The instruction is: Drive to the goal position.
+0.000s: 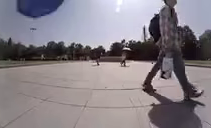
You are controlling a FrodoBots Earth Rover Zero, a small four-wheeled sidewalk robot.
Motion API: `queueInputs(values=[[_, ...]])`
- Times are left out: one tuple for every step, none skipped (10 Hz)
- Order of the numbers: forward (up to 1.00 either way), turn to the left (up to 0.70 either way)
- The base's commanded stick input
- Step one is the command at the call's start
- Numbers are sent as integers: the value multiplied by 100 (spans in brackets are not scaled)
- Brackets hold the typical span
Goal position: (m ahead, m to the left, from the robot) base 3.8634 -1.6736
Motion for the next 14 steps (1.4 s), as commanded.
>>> queueInputs(values=[[100, 0], [100, 0], [100, 0], [100, 0], [100, 0], [100, 0], [100, 0], [100, 0], [100, 0], [100, 0], [100, 0], [100, 0], [100, 0], [100, 0]])
